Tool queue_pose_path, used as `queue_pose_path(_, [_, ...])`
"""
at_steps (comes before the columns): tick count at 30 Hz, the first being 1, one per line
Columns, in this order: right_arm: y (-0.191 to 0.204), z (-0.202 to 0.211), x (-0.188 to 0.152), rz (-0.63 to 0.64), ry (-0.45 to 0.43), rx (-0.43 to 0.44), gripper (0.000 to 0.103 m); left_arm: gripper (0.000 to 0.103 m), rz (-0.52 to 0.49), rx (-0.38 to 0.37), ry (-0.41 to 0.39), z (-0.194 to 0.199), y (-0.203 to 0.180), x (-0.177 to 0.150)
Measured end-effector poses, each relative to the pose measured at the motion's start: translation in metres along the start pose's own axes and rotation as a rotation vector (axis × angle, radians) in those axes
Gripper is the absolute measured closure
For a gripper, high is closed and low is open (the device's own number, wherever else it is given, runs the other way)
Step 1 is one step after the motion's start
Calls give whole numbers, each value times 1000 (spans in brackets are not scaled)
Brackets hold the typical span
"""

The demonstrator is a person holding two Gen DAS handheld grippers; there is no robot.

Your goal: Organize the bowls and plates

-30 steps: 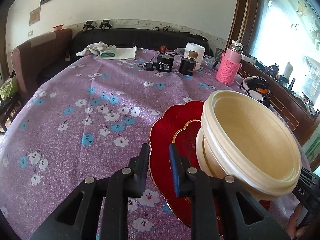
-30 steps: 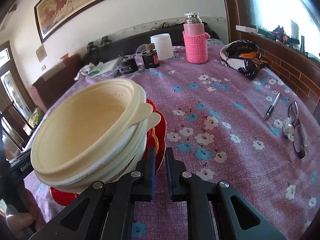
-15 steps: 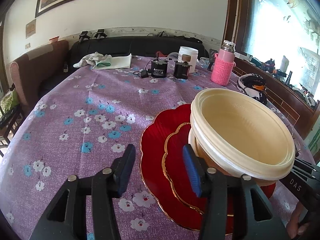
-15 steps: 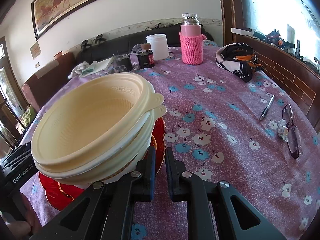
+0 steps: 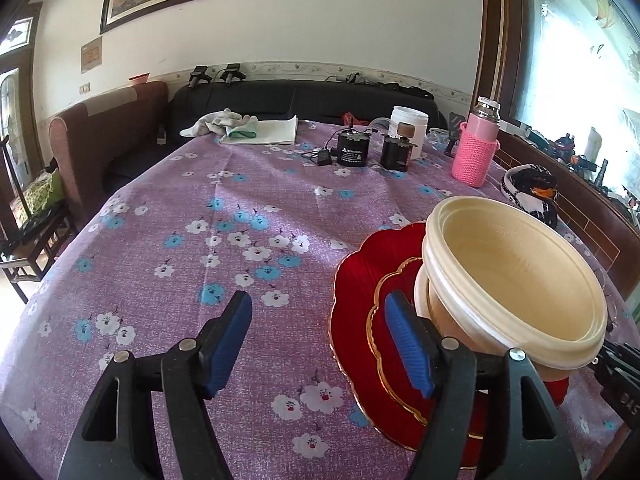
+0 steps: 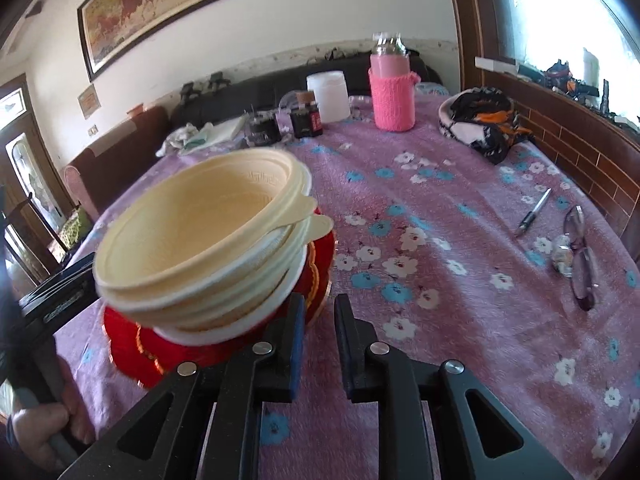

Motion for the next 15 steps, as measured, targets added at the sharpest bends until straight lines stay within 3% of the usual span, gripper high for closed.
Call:
queue_pose_path(1, [-2,4,-3,-3,-8,-1,78,34,-2,3,-3,2,0,0])
queue_pose_path(8, [-20,8,-15,-62,-2,-24,78,28,6,19,-18,19,6,-9])
queue_pose_path(15, [-9,9,-23,-26,-17,-58,73,21,14,27,-19,29,11,-17])
Point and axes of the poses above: each gripper's, at about its wrist camera, not at the fingertips, and z roughly against the way its jaws point, y to its left, x to its top, the point moved 2 cm from there along -z, roughly the way its jaws point, and after that the axes turned 6 degrees about y, right-handed, at the moved point
